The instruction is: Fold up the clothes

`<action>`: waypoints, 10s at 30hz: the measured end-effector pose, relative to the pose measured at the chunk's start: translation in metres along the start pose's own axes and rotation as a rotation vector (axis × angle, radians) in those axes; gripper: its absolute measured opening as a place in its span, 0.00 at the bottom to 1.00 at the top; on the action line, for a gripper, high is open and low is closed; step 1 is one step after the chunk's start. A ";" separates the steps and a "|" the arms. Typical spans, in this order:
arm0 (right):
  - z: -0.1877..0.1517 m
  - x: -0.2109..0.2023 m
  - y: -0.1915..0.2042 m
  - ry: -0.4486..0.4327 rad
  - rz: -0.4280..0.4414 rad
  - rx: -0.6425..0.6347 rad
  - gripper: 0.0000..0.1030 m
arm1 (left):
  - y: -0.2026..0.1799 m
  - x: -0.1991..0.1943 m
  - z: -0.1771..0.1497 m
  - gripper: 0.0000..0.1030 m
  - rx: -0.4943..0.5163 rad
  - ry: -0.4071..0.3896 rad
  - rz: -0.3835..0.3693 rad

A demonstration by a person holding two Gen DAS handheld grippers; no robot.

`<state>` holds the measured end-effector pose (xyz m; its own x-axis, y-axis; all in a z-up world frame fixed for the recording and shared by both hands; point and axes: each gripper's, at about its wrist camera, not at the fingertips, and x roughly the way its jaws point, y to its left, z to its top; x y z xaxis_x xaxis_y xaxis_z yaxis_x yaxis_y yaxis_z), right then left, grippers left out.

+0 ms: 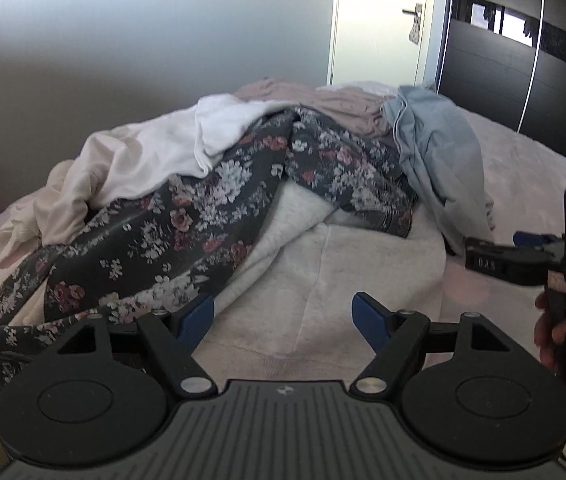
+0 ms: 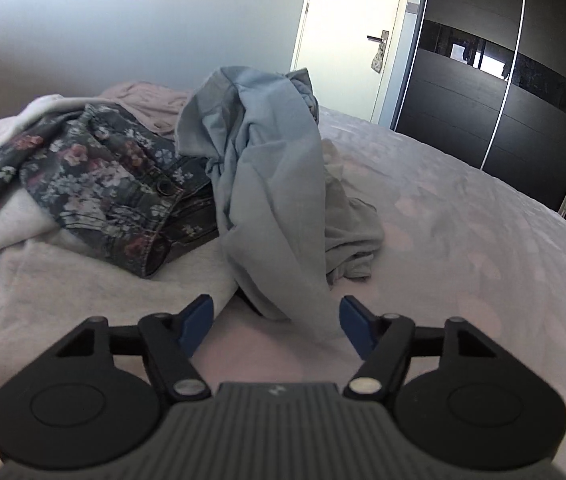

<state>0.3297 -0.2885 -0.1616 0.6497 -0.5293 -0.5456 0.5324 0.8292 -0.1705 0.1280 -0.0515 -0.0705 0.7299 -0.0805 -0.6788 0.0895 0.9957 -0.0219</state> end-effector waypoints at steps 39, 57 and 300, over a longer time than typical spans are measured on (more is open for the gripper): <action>-0.144 -0.446 -0.114 -0.034 -0.303 0.418 0.07 | -0.054 -0.131 -0.024 0.72 0.281 -0.076 -0.280; -0.186 -0.371 -0.110 0.238 -0.205 0.306 0.54 | -0.149 -0.103 -0.128 0.66 0.473 0.258 -0.548; -0.194 -0.217 -0.085 0.646 0.436 -0.539 0.11 | -0.253 0.029 -0.033 0.25 1.192 0.233 -0.685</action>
<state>0.0375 -0.2093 -0.1877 0.2203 -0.0855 -0.9717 -0.1133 0.9872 -0.1126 0.1045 -0.3041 -0.1091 0.1892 -0.4039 -0.8950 0.9811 0.1148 0.1556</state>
